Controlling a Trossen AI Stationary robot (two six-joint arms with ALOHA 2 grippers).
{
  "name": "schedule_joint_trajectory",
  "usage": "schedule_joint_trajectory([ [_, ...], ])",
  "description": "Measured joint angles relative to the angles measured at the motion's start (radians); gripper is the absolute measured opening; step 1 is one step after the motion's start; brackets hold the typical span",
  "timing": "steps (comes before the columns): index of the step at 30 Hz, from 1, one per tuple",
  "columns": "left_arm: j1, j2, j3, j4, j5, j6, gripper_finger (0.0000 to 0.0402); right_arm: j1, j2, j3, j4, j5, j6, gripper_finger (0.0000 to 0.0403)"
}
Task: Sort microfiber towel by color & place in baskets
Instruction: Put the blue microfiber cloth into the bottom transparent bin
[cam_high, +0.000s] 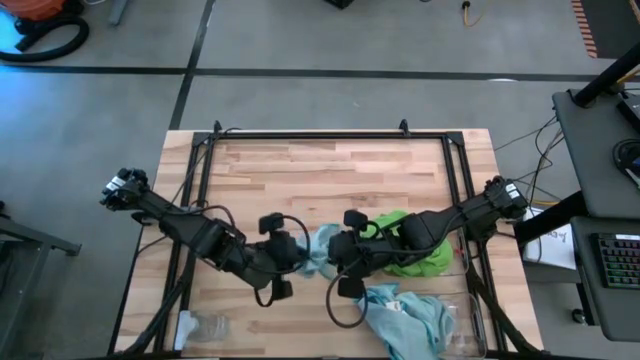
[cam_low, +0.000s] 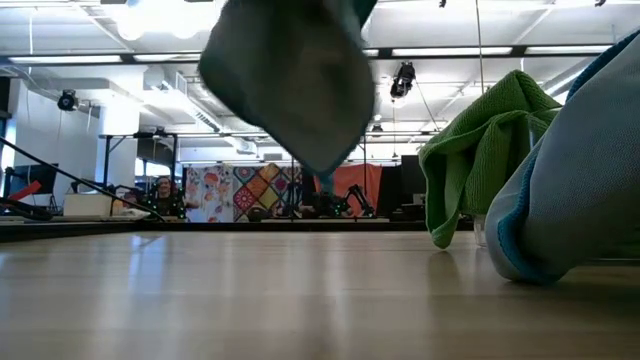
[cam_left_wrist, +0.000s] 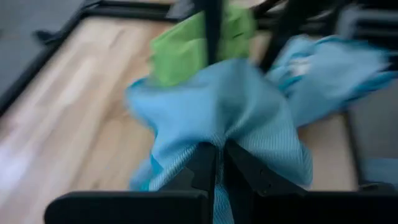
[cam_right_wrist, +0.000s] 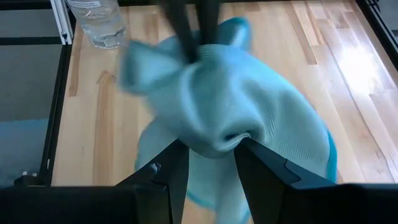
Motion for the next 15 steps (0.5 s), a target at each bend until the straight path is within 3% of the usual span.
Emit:
schedule_joint_trajectory([
  [5, 0.0, 0.0, 0.0, 0.05, 0.023, 0.069, 0.0006, 0.0, 0.0, 0.0, 0.0, 0.0, 0.0, 0.0125],
  [12, 0.01, 0.0, 0.0, -0.197, -0.067, -0.078, 0.0006, 0.007, 0.0, 0.005, -0.041, 0.001, 0.012, 0.0125],
  [15, 0.011, 0.0, 0.0, -0.216, -0.071, -0.117, 0.0006, 0.007, -0.001, 0.005, -0.041, 0.001, 0.013, 0.0125],
])
